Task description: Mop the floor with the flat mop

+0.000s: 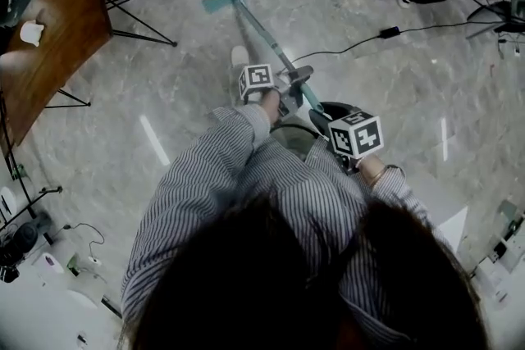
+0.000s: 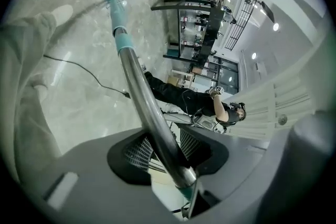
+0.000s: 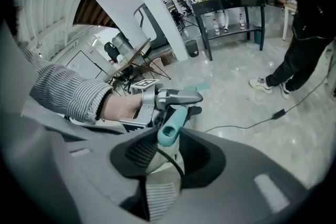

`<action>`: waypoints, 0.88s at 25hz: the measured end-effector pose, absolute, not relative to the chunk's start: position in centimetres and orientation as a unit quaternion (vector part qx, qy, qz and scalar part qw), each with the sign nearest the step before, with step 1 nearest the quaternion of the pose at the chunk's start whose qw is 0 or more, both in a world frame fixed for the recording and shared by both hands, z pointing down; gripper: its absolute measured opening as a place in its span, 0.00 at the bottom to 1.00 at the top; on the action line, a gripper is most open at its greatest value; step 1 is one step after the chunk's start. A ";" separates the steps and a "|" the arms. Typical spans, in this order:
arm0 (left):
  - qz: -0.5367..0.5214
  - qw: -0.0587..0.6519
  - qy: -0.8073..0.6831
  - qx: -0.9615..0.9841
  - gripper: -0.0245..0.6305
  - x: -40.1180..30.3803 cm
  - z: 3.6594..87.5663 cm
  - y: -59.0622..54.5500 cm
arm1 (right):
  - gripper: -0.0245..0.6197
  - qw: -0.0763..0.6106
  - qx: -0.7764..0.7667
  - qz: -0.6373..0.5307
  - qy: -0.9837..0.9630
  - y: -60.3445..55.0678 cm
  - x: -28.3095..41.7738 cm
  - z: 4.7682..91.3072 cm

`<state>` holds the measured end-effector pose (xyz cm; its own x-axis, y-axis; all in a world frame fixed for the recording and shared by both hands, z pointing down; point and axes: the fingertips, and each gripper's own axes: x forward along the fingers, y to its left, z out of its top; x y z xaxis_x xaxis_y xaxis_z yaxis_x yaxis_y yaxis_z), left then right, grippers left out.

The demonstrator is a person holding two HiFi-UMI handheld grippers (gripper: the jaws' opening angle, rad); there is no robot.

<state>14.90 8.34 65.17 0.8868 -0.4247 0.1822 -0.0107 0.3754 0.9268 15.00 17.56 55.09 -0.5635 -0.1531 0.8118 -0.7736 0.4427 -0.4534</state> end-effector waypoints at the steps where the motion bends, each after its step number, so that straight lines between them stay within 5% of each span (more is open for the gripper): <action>1: -0.130 0.807 -0.194 0.543 0.27 15.9 64.5 9.6 | 0.23 0.355 0.300 0.437 -0.770 18.7 15.9 54.4; 9: -0.074 0.840 -0.104 0.527 0.26 21.9 60.4 18.0 | 0.24 0.355 0.291 0.454 -0.764 25.5 21.1 50.1; 22: -0.141 0.859 -0.040 0.490 0.27 22.2 55.0 18.6 | 0.25 0.322 0.307 0.458 -0.770 25.4 20.9 46.0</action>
